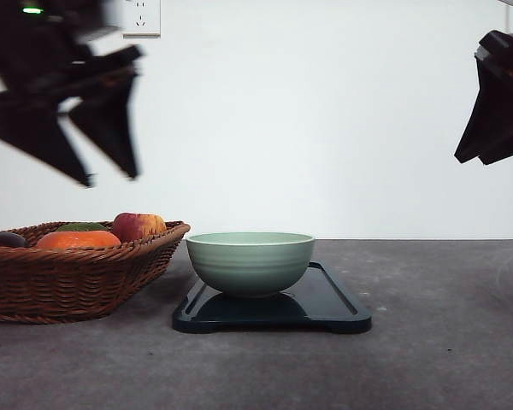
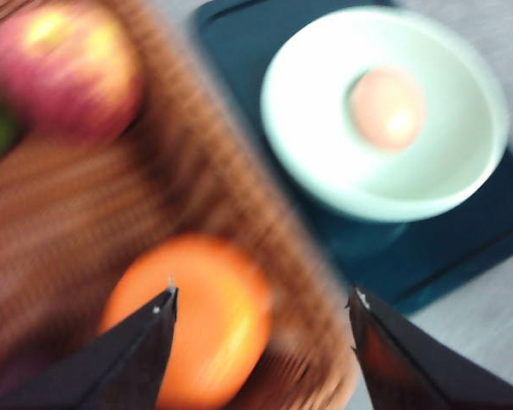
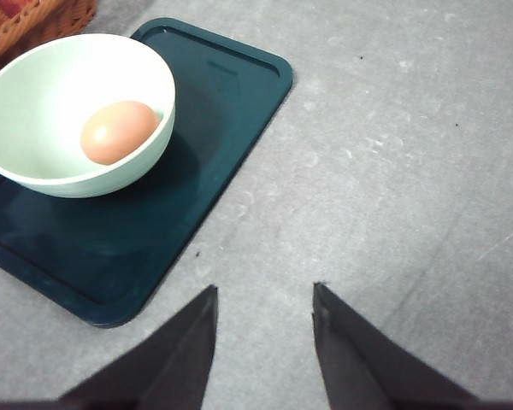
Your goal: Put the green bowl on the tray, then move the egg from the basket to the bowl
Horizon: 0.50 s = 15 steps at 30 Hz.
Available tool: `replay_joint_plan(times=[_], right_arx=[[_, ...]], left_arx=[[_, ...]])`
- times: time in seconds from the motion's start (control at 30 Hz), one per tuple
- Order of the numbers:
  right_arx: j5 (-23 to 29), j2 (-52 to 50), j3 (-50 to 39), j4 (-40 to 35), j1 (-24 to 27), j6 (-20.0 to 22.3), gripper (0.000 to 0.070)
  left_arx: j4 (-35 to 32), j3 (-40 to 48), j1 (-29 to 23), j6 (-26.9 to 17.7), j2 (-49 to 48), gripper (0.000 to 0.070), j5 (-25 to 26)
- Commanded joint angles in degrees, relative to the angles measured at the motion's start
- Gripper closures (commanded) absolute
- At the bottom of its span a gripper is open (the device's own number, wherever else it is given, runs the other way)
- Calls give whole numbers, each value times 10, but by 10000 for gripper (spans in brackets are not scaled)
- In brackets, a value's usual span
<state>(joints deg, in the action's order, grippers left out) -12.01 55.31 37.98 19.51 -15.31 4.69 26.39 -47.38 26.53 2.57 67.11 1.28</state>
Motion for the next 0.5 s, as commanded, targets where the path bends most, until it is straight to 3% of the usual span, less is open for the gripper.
replay_joint_plan(times=[0.0, 0.47], right_arx=[[-2, 5, 2, -2, -1, 4, 492], [-7, 5, 2, 2, -2, 4, 492]], left_arx=[[-6, 15, -7, -2, -25, 310, -2], [12, 110, -103, -5, -204, 310, 2]])
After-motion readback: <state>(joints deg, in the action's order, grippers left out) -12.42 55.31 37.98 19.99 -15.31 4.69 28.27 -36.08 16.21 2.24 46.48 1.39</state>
